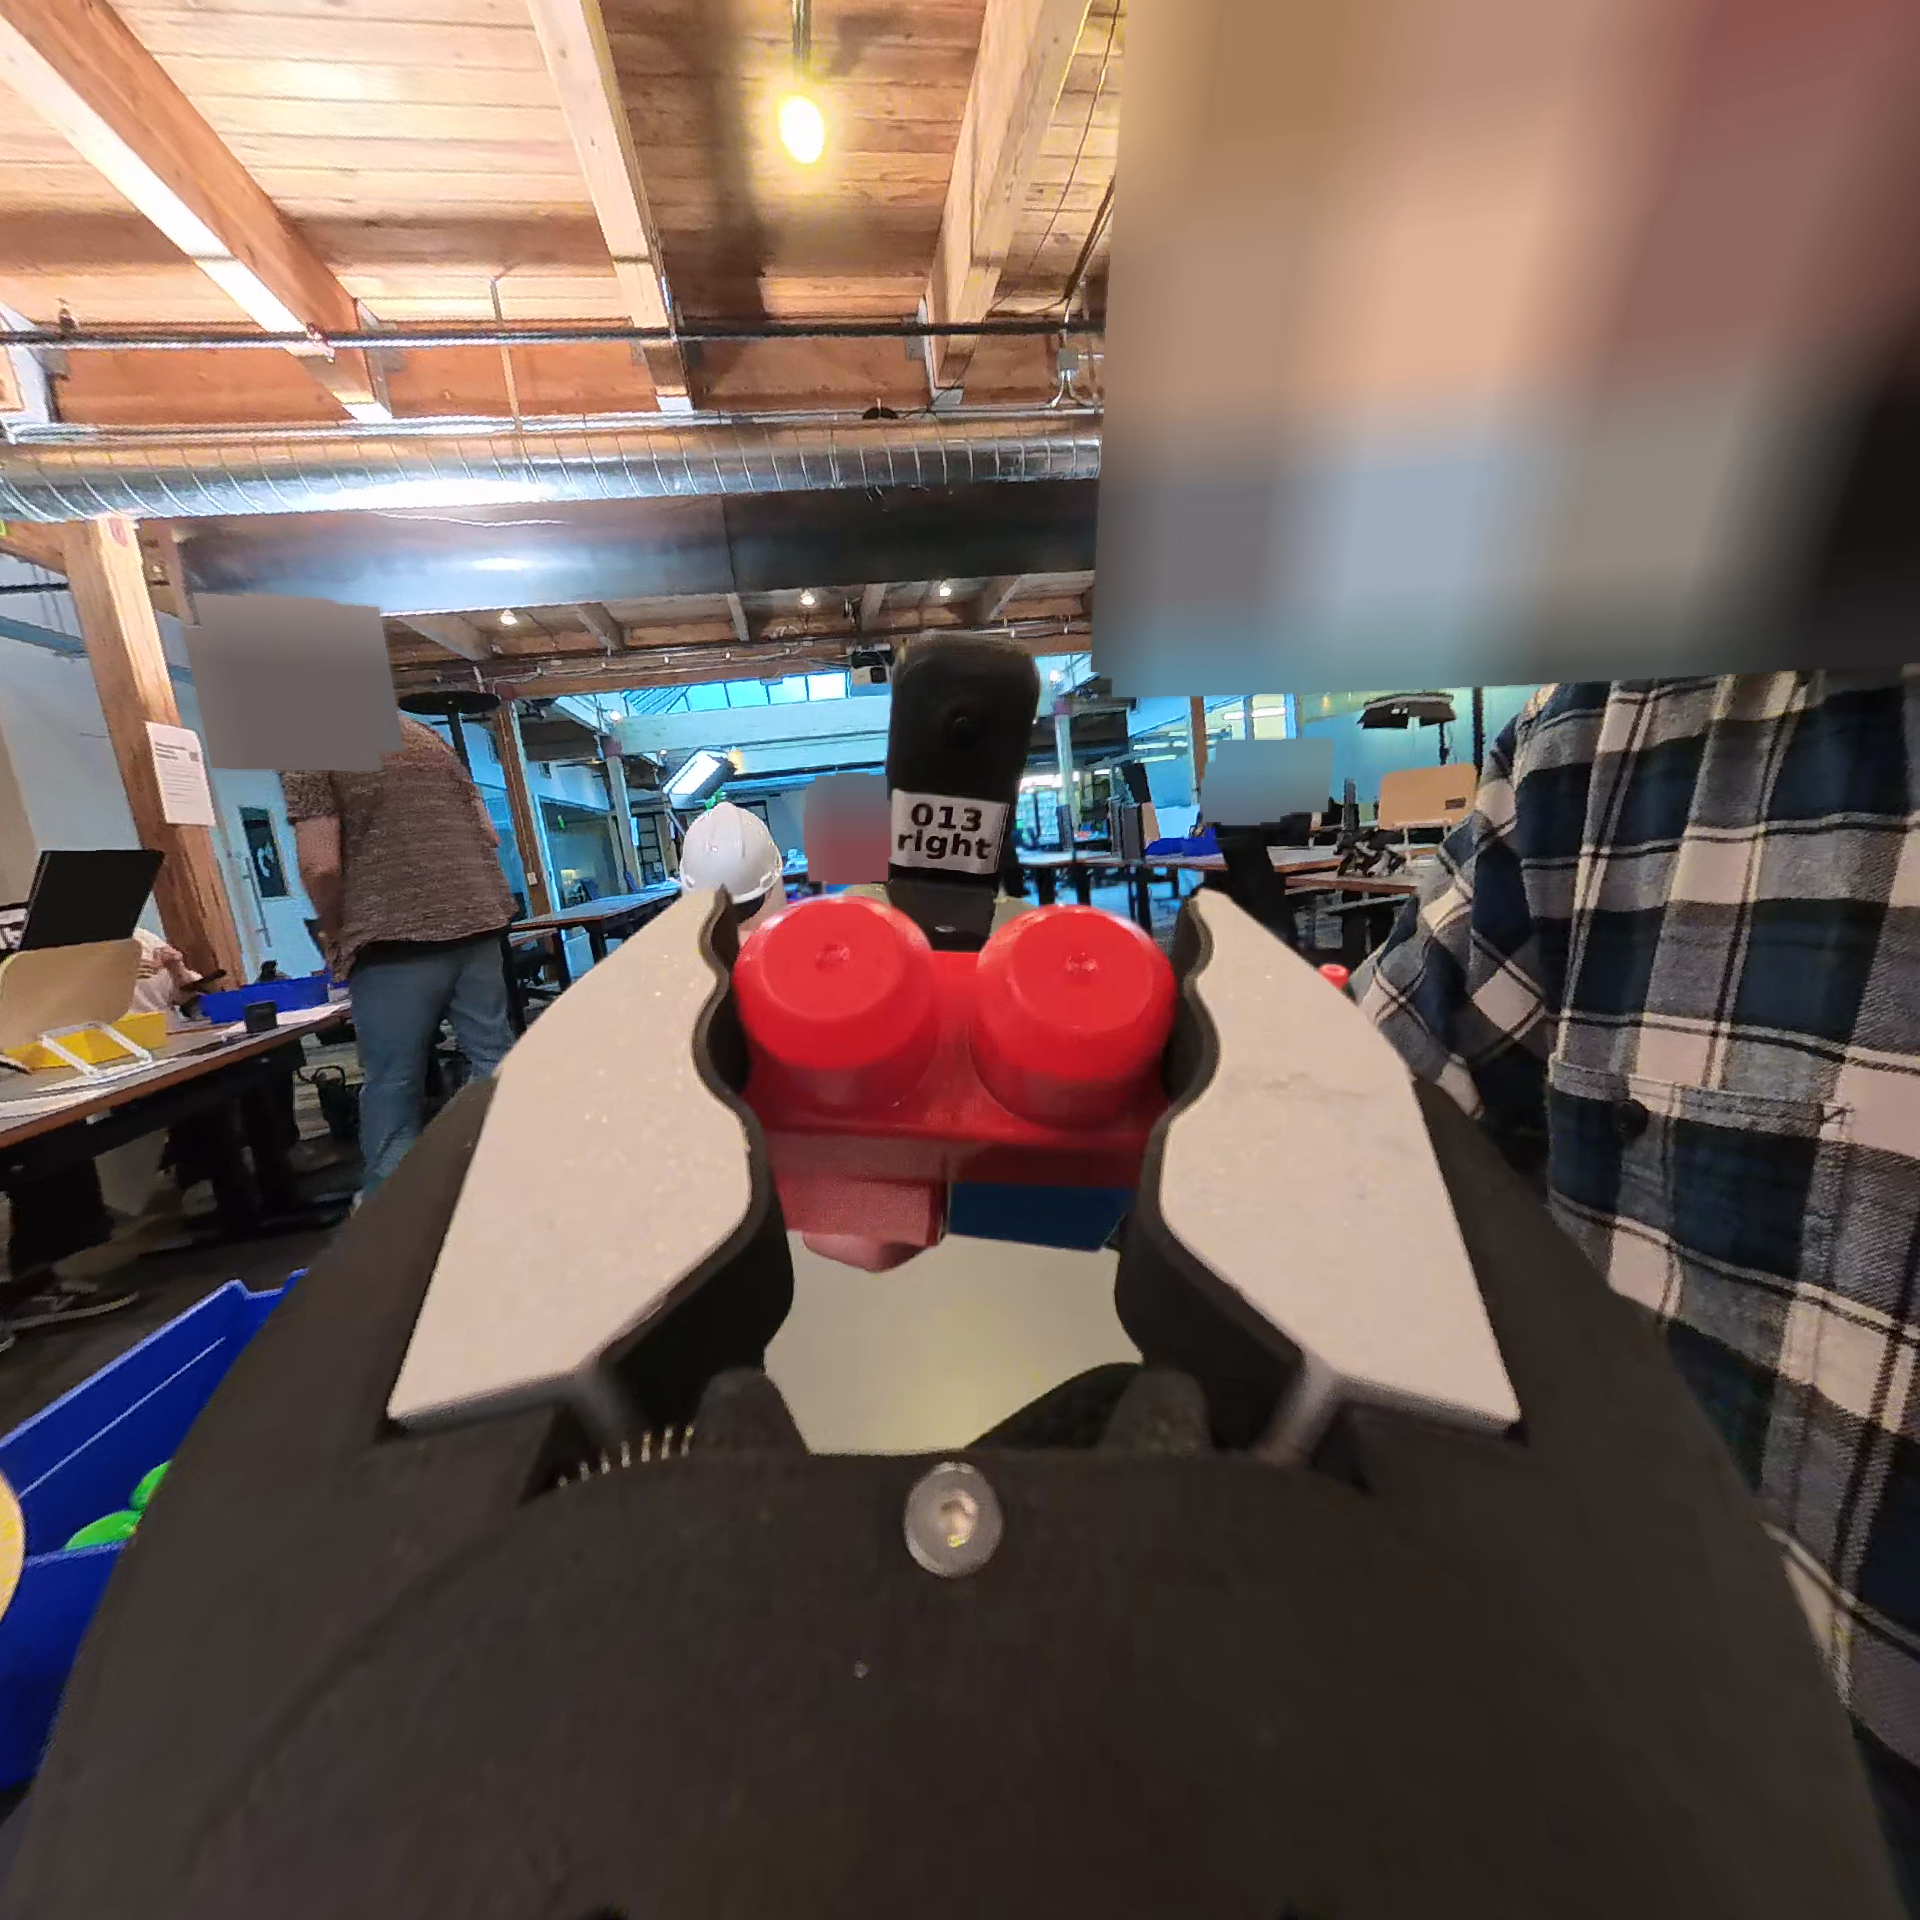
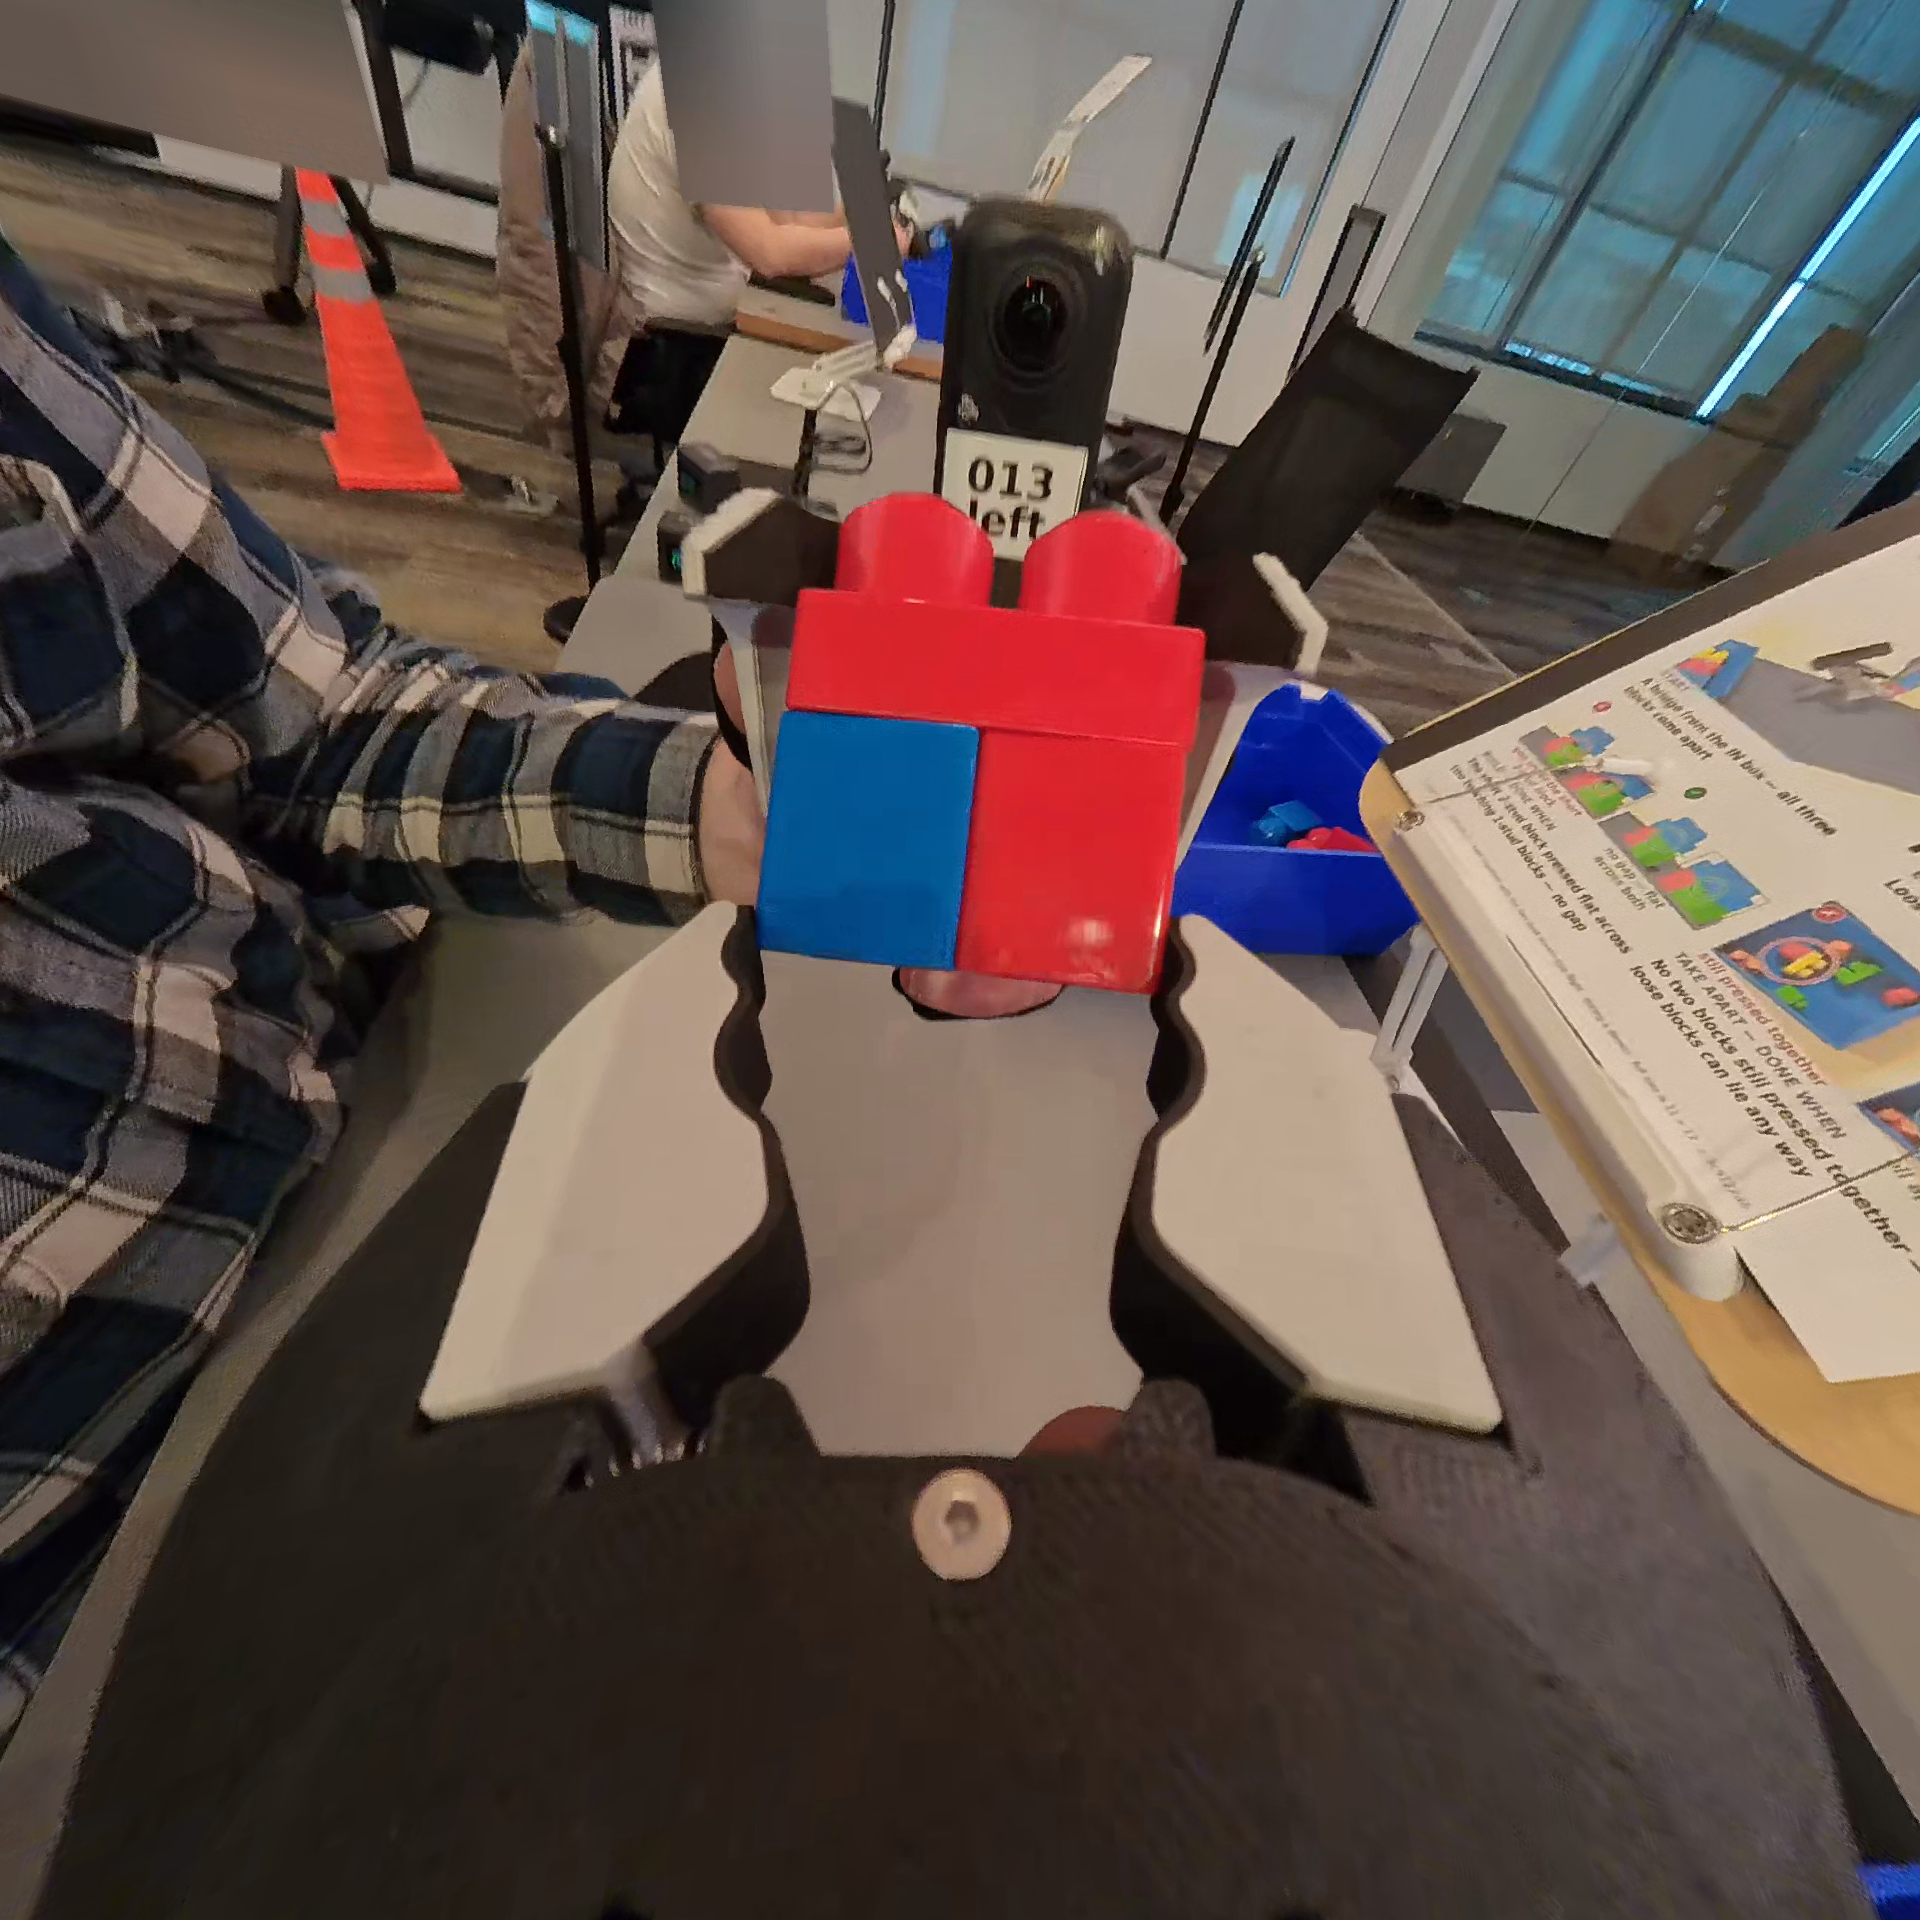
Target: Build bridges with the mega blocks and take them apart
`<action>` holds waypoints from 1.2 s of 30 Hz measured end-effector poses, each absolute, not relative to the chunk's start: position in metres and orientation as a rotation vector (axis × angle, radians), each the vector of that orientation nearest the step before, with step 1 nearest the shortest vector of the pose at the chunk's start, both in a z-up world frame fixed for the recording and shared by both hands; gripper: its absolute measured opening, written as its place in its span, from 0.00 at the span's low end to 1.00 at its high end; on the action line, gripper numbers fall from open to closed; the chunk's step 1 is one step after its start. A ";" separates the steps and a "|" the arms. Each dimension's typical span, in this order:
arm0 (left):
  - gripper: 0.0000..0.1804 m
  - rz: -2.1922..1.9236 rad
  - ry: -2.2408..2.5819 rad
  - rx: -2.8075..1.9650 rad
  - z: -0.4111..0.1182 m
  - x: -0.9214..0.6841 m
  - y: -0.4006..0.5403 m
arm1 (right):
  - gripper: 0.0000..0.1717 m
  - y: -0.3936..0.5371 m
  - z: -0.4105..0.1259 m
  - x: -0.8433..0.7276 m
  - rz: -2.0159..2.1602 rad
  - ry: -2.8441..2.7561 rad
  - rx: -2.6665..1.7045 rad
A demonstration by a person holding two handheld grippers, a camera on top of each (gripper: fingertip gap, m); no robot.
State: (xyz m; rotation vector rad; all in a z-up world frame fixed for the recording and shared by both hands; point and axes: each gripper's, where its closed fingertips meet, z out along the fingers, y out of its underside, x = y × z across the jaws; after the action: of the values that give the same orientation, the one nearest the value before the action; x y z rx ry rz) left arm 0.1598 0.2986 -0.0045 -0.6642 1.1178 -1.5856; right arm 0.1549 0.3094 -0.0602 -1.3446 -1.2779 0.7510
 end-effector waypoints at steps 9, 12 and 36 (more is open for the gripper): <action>0.43 -1.587 1.090 -0.654 -0.001 0.152 0.300 | 0.43 0.309 -0.052 0.148 0.801 -1.274 -1.366; 0.43 -1.689 1.004 -0.583 0.010 0.139 0.301 | 0.53 0.314 -0.038 0.147 0.943 -1.115 -1.353; 0.43 -1.683 1.401 -0.239 0.013 0.124 0.230 | 0.22 0.257 -0.018 0.121 1.904 -0.763 -1.062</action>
State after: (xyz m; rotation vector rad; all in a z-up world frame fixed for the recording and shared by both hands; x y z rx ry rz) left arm 0.1238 0.2297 0.0131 -0.2391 1.4007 -1.6826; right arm 0.1207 0.2569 -0.0179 -1.0618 -0.7628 1.9045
